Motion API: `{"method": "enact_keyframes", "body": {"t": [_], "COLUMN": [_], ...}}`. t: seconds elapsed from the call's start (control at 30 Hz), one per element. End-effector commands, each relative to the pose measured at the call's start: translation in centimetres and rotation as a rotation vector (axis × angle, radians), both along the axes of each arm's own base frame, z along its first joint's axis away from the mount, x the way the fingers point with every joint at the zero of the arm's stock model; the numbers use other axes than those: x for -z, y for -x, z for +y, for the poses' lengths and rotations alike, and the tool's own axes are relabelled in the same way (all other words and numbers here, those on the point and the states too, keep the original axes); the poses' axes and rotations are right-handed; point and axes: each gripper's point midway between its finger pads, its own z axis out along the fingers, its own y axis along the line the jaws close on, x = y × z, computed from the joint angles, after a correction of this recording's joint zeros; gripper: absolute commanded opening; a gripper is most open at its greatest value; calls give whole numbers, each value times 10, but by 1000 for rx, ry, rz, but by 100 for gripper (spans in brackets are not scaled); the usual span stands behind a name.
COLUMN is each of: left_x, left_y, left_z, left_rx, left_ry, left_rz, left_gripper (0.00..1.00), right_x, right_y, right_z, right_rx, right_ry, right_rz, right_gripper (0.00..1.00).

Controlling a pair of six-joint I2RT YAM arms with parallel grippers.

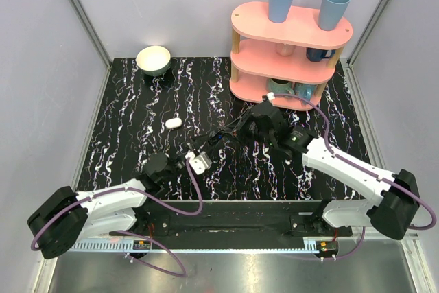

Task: Insert the wireless bluetooth earbuds into the charging case
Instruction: Insert the right earbud into the right side groove of the charging case, then close the charging case with the earbuds.

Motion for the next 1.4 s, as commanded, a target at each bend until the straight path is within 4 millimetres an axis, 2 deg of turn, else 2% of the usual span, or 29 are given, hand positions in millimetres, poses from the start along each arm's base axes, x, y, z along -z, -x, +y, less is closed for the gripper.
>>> {"method": "enact_keyframes", "body": {"t": [0.0,0.1,0.3,0.47,0.83,1.0,1.2,1.37], "left_x": [-61,-61,-66,-72,-69,-74,-86,-89], "left_y": [23,23,22,20,7,7,10,14], "left_z": [-9,-7,0,4,14,19,29,31], "left_rx": [102,98,82,62,-24,-26,-15,5], "left_ry": [195,220,288,341,387,433,498,507], "left_rz": [-113,-97,-80,-65,-10,13,35,57], "left_gripper": [0,0,0,0,0,0,0,0], "right_x": [-33,-39,-52,-65,-86,-94,-90,-104], "right_y": [-2,-1,0,0,8,11,11,9], "right_z": [6,5,-1,-4,-15,-16,-23,-37], "right_rx": [-5,-14,-23,-39,-79,-102,-104,-86], "right_ry": [-70,-69,-49,-32,-24,-38,3,57], "right_rz": [-108,-133,-190,-241,-370,-429,-474,-581], "right_gripper": [32,38,42,43,47,47,47,48]}}
